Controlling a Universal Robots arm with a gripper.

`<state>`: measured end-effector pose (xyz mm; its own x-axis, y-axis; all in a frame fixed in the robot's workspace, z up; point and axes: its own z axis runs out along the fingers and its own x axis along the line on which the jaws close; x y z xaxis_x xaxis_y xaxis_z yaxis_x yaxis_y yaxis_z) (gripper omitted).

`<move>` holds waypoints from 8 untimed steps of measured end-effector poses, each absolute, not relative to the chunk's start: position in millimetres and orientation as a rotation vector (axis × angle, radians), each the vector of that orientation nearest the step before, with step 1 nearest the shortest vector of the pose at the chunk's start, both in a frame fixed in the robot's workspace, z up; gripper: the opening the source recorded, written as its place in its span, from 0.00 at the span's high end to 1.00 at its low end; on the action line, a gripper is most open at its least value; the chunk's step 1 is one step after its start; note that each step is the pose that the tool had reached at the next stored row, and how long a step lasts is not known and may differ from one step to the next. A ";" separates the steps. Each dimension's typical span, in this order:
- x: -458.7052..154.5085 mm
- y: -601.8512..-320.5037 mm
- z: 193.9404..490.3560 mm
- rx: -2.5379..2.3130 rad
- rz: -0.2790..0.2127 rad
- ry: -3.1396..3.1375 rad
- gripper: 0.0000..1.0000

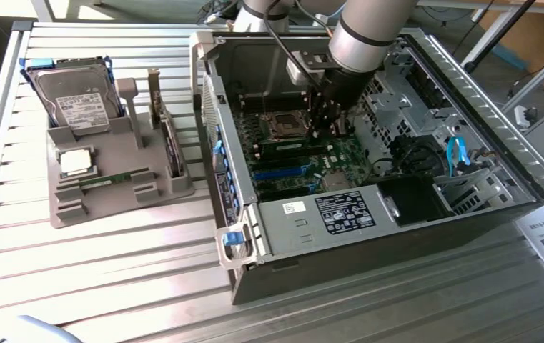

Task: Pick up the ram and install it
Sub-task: 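Insert the ram into the slot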

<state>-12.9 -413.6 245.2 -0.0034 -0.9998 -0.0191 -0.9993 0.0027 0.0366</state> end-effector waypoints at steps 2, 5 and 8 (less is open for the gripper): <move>-12.8 -413.7 245.3 2.208 -0.062 -2.216 0.88; -10.1 -413.7 245.4 2.203 -0.072 -2.210 0.88; -7.3 -413.7 245.4 2.197 -0.083 -2.206 0.88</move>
<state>-7.3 -413.7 245.4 -0.0044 -0.9998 -0.0185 -0.9984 0.0034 0.0566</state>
